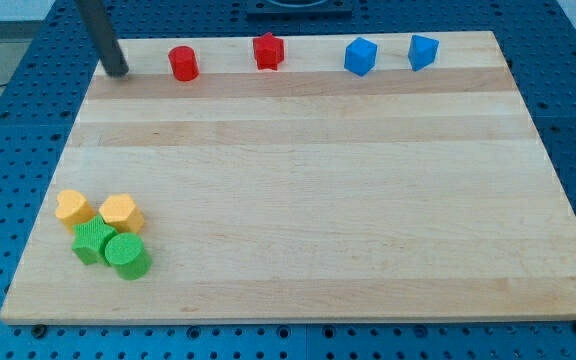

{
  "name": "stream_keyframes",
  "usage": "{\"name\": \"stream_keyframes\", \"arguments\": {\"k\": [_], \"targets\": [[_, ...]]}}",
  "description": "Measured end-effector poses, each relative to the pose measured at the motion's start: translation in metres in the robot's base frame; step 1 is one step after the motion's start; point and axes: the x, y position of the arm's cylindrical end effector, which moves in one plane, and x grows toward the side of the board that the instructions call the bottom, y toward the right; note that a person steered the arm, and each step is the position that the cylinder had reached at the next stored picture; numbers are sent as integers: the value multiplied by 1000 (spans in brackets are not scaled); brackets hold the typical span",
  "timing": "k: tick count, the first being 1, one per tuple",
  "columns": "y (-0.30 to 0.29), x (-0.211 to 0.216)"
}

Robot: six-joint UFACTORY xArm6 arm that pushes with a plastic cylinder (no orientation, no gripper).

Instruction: Place green circle parallel to the yellow hexagon

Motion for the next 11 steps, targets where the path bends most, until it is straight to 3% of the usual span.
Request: {"name": "stream_keyframes", "arguments": {"k": [1,2,4,6,8,9,10,11], "targets": [[115,-35],[188,-36],[193,-13],[200,-41],[175,-41],[108,-40],[-4,-37],[-52,-12]]}}
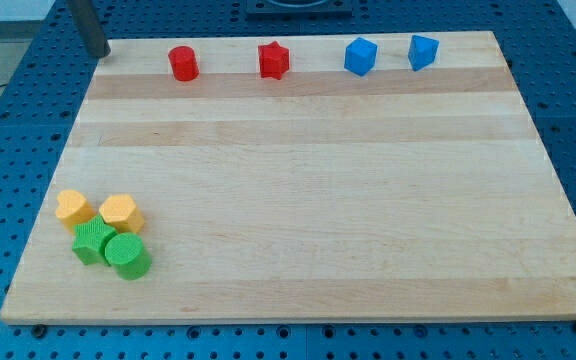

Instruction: Place green circle parallel to the yellow hexagon

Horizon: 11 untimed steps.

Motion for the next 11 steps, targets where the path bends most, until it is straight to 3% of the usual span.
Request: {"name": "stream_keyframes", "arguments": {"k": [1,2,3,4,5,6,8,11], "targets": [[-4,32],[44,137],[-2,191],[-5,204],[-2,294],[11,329],[136,357],[221,347]]}}
